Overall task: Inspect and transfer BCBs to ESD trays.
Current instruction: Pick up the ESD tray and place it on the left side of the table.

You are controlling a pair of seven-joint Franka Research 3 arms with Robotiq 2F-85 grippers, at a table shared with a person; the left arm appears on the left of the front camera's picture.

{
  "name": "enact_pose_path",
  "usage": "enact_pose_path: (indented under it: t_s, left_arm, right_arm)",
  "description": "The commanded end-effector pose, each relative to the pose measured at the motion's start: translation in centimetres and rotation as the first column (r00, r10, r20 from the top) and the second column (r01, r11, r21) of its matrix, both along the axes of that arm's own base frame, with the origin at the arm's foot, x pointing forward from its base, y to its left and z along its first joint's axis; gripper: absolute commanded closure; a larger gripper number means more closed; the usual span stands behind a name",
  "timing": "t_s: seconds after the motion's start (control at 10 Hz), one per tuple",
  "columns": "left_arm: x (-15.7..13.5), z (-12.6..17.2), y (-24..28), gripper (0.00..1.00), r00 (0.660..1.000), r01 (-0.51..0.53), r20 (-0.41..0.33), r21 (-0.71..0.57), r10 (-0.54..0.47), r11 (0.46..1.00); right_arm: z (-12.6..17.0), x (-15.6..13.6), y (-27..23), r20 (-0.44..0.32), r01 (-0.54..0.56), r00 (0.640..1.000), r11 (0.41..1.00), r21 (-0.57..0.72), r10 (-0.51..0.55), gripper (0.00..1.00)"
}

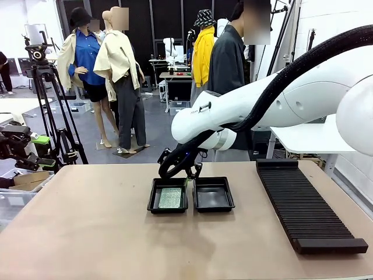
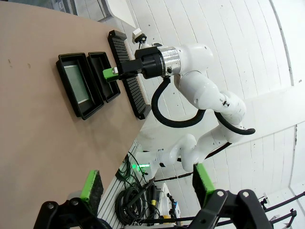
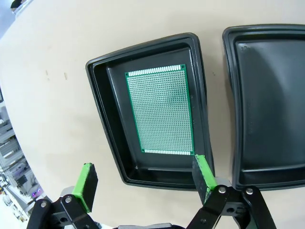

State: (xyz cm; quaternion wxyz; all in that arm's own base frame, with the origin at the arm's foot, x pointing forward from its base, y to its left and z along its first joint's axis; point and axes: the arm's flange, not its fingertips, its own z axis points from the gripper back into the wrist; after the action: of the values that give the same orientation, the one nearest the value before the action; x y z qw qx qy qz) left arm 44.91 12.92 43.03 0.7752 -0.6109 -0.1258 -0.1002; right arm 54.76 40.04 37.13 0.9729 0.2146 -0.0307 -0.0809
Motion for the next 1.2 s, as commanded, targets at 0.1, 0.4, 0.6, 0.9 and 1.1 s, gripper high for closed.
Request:
enact_pose_path:
  t_s: [0.1, 0.4, 0.6, 0.9, 1.1]
  left_arm:
    - [0.0, 0.1, 0.1, 0.00, 1.000, -0.012, 0.005, 0.002, 0.012, 1.000]
    - [0.0, 0.1, 0.1, 0.00, 1.000, -0.012, 0.005, 0.002, 0.012, 1.000]
    - [0.0, 0.1, 0.1, 0.00, 1.000, -0.012, 0.005, 0.002, 0.012, 1.000]
    - [0.0, 0.1, 0.1, 0.00, 1.000, -0.012, 0.005, 0.002, 0.012, 1.000]
    - [0.0, 0.1, 0.1, 0.00, 1.000, -0.012, 0.005, 0.002, 0.012, 1.000]
  right_arm:
    - [0.0, 0.0, 0.0, -0.004, 0.005, 1.000, 1.000, 0.007, -0.005, 0.00]
    - [0.0, 0.0, 0.0, -0.004, 0.005, 1.000, 1.000, 0.007, -0.005, 0.00]
    - [0.0, 0.0, 0.0, -0.004, 0.005, 1.000, 1.000, 0.007, -0.005, 0.00]
    - [0.0, 0.0, 0.0, 0.000, 0.000, 1.000, 1.000, 0.000, 0.000, 0.00]
    - [3.2, -0.8, -3.7, -0.010, -0.033, 0.999, 0.989, 0.142, 0.035, 0.00]
